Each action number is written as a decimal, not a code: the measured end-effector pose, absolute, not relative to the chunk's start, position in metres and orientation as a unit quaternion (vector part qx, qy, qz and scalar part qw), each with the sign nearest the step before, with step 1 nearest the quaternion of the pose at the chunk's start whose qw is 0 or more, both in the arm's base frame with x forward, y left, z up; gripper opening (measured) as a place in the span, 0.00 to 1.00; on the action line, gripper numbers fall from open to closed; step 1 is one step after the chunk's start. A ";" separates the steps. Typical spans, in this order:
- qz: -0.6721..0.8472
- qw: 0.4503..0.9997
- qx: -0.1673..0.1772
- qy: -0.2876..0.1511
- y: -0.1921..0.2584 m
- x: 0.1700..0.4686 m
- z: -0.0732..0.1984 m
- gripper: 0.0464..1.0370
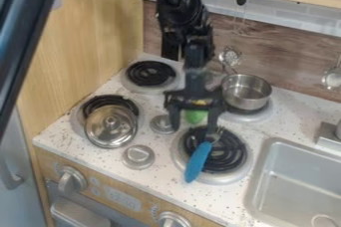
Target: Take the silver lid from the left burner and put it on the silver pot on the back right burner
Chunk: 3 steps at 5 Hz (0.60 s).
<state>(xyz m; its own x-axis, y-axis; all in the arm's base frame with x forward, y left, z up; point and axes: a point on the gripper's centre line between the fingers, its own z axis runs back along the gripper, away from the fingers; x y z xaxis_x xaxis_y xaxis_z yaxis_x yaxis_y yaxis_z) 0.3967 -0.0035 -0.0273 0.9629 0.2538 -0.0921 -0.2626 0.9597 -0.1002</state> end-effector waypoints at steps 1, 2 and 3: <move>0.153 0.986 -0.059 -0.001 0.024 0.383 0.001 0.96; 0.185 0.980 -0.052 -0.045 0.058 0.359 0.016 0.96; 0.222 0.970 -0.033 -0.090 0.092 0.348 0.023 0.96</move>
